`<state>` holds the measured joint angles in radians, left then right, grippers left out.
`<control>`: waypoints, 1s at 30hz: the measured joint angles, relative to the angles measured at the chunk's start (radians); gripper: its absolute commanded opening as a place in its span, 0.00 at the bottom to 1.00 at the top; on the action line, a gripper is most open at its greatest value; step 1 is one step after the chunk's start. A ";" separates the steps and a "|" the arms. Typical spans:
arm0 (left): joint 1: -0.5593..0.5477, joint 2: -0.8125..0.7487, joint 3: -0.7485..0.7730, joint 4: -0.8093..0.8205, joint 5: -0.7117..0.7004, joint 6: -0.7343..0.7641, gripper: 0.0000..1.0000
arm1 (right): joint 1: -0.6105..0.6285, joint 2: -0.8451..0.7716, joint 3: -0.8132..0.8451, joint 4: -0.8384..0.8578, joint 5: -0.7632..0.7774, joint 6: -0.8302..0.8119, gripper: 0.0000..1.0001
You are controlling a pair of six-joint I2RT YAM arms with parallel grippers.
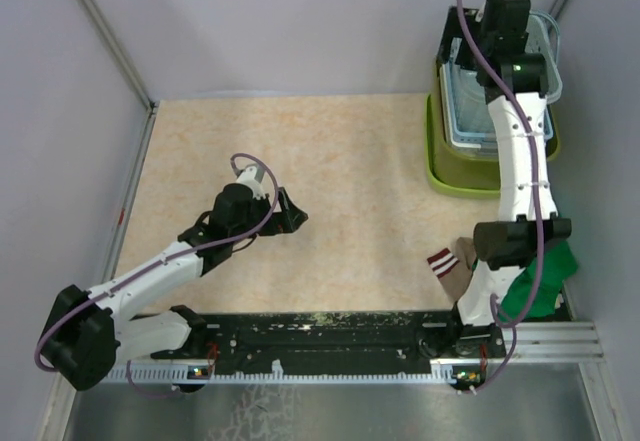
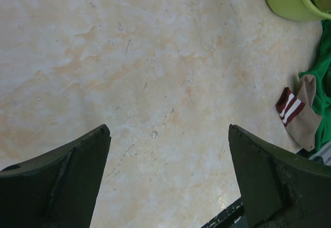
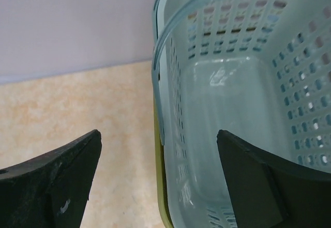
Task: Turn the large container upside down
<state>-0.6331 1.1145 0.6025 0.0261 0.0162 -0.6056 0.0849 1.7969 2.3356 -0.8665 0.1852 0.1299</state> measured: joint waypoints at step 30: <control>0.000 0.049 0.046 -0.004 0.029 0.026 1.00 | 0.002 -0.058 0.012 -0.128 -0.043 -0.080 0.00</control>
<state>-0.6331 1.1637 0.6487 0.0219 0.0456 -0.5797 0.0868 1.7390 2.3478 -0.9943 0.1421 0.0502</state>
